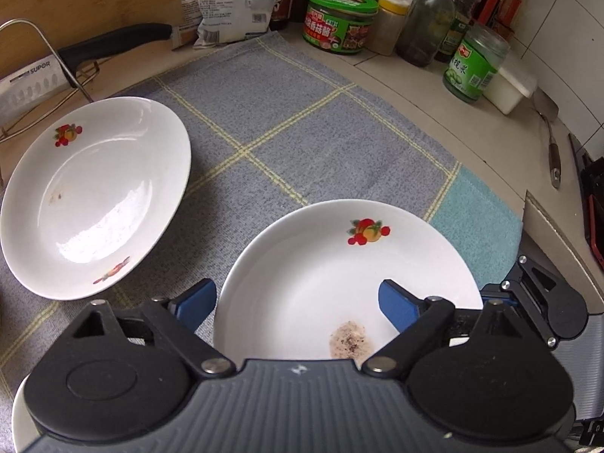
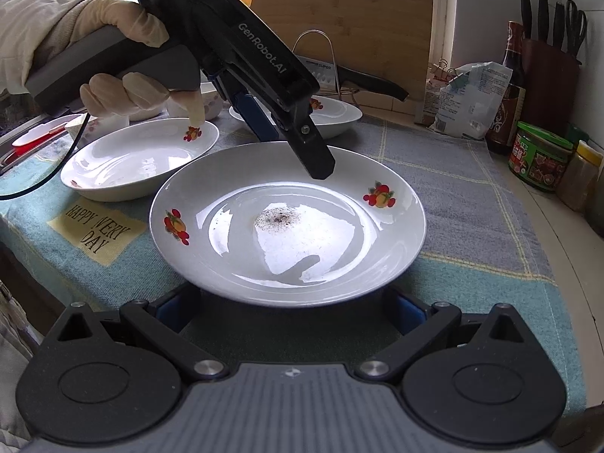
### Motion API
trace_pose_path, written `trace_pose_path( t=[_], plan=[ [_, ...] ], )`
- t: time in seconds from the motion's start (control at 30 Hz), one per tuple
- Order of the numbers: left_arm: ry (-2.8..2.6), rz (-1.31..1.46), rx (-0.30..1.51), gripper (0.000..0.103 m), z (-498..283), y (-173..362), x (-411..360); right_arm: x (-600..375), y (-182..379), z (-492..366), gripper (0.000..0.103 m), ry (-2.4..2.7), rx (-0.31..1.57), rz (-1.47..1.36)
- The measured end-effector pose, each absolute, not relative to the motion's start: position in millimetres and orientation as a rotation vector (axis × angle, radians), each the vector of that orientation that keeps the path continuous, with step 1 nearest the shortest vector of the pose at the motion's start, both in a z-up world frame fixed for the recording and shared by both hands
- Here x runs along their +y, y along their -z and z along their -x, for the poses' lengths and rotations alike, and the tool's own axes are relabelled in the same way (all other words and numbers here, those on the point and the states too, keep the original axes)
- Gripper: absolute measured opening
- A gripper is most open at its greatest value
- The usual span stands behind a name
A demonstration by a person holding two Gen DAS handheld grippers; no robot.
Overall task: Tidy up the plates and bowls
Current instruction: 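Close the left tool on the rim of the stained plate, then lift and carry the stained plate with the left tool across the towel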
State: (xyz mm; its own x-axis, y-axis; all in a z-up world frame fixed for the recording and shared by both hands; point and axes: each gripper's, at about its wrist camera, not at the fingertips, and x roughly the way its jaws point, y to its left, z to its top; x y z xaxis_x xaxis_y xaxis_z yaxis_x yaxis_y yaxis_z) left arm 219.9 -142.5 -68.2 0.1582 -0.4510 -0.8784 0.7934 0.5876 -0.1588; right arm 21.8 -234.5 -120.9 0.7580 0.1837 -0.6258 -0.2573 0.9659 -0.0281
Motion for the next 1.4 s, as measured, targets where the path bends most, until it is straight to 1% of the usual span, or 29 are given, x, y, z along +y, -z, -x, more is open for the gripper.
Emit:
trace_pose_path(
  t=[0.03, 0.17, 0.23, 0.43, 0.9, 1.4],
  plan=[
    [0.922, -0.377, 1.097, 0.085, -221.8, 69.5, -143.2, -235.1, 121.1, -21.9, 0.103, -0.244, 0.667, 0.116],
    [0.93, -0.395, 1.133, 0.082, -224.1, 72.8, -145.3, -236.5, 122.2, -21.2, 0.103, -0.251, 0.657, 0.116],
    [0.932, -0.419, 1.143, 0.077, -225.6, 74.8, -146.8, -237.4, 122.3, -21.5, 0.103, -0.263, 0.655, 0.12],
    [0.939, -0.421, 1.176, 0.07, -233.8, 77.7, -146.2, -240.5, 121.6, -26.2, 0.103, -0.294, 0.656, 0.13],
    [0.972, -0.455, 1.179, 0.069, -235.0, 78.3, -150.7, -237.6, 117.7, -32.4, 0.103, -0.306, 0.698, 0.142],
    [1.001, -0.508, 1.118, 0.069, -222.7, 78.2, -154.0, -236.5, 113.8, -36.5, 0.103, -0.261, 0.735, 0.138]
  ],
)
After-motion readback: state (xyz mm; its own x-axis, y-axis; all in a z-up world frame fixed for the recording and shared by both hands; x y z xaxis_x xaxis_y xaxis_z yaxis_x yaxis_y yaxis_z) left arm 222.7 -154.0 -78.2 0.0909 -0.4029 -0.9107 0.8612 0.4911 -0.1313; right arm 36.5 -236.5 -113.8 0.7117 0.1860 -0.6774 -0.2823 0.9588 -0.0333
